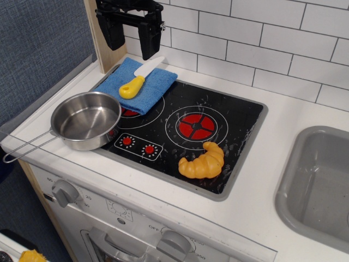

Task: Move the pot to the top right corner of the stove

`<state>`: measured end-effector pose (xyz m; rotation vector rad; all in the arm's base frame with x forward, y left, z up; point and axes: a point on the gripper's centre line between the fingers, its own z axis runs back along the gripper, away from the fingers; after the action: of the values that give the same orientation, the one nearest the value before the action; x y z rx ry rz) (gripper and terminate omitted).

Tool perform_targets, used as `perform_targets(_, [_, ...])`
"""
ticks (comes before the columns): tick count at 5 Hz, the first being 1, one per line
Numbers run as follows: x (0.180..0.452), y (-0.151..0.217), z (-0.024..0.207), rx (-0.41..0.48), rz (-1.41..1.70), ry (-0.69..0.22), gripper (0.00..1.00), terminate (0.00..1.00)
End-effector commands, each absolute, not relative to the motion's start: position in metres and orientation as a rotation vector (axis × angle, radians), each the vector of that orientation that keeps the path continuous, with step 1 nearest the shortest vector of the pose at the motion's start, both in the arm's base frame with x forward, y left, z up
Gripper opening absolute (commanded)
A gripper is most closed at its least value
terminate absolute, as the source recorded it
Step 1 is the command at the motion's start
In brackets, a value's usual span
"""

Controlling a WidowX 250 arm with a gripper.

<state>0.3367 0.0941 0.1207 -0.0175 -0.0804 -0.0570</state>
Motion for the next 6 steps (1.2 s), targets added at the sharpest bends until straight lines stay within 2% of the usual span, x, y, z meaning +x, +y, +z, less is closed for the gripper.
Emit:
perform_targets(1, [0.337, 0.094, 0.121, -0.018, -0.057, -0.08, 1.0, 0.0])
perform_targets(3, [0.286, 0.106, 0.096, 0.056, 0.157, -0.09, 1.0, 0.0])
perform_targets(4, [0.282, 0.102, 0.082, 0.07, 0.233, -0.073, 1.0, 0.0])
perform_targets(5, [0.295, 0.102, 0.05, 0.066, 0.276, -0.049, 1.0, 0.0])
perform_targets(6, [0.316, 0.105, 0.038, 0.055, 0.317, -0.067, 1.0, 0.0])
